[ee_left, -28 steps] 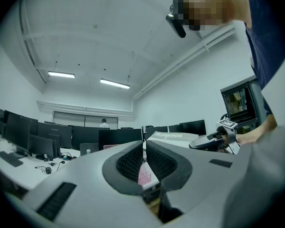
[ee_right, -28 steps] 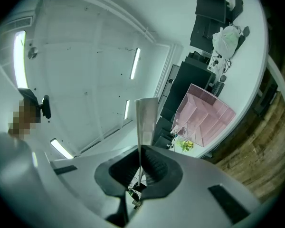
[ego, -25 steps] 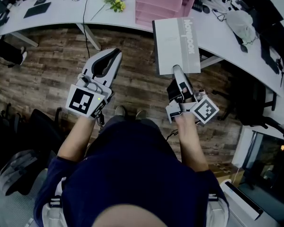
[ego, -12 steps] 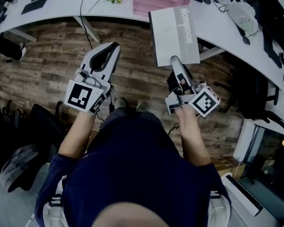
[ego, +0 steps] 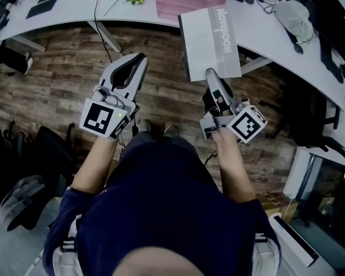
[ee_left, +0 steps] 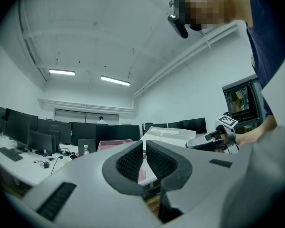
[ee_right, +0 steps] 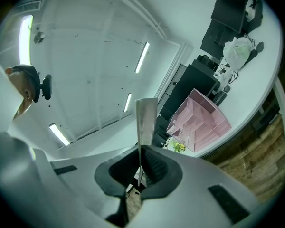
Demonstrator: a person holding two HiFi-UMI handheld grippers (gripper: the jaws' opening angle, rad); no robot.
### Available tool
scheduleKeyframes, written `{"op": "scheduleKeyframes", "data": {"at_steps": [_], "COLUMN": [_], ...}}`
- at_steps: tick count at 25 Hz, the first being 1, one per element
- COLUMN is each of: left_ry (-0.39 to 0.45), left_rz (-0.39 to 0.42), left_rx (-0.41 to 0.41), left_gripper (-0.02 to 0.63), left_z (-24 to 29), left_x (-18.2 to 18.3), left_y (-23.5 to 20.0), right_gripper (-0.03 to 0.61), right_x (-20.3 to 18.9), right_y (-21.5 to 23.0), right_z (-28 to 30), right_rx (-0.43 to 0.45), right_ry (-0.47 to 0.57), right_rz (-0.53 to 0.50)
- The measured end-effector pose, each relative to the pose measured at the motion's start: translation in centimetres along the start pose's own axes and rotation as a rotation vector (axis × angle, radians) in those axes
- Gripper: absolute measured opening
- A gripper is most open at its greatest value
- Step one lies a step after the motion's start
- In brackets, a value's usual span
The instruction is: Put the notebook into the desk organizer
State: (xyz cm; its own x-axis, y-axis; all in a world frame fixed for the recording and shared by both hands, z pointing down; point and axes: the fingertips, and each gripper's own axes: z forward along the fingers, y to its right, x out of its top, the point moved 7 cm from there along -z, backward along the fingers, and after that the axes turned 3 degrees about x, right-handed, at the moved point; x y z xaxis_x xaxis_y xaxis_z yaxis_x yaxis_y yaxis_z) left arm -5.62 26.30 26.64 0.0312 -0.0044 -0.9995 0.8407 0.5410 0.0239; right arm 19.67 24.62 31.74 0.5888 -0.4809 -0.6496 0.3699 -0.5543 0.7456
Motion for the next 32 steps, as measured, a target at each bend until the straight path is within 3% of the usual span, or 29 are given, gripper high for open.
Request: {"op": "scheduleKeyframes", "data": {"at_steps": [20,32], "left_ry": [0.034,0.026], "left_rz": [0.011,-0.01], "left_rx": [0.033,0.014], "left_gripper": [0.043,0.043], "left_z": [2.0,5.3], "left_x": [0.3,-0.9], "left_y": [-1.4,-5.7], "right_gripper": [0.011,0.011], "right_x": [1.9,2.4], "right_y": [1.8,4.2], "right_z": [0.6,4.8], "right_rx": [0.009,-0.014], "right_ry": [0.01,0.005], "right_rz": [-0.009,-0.01]}}
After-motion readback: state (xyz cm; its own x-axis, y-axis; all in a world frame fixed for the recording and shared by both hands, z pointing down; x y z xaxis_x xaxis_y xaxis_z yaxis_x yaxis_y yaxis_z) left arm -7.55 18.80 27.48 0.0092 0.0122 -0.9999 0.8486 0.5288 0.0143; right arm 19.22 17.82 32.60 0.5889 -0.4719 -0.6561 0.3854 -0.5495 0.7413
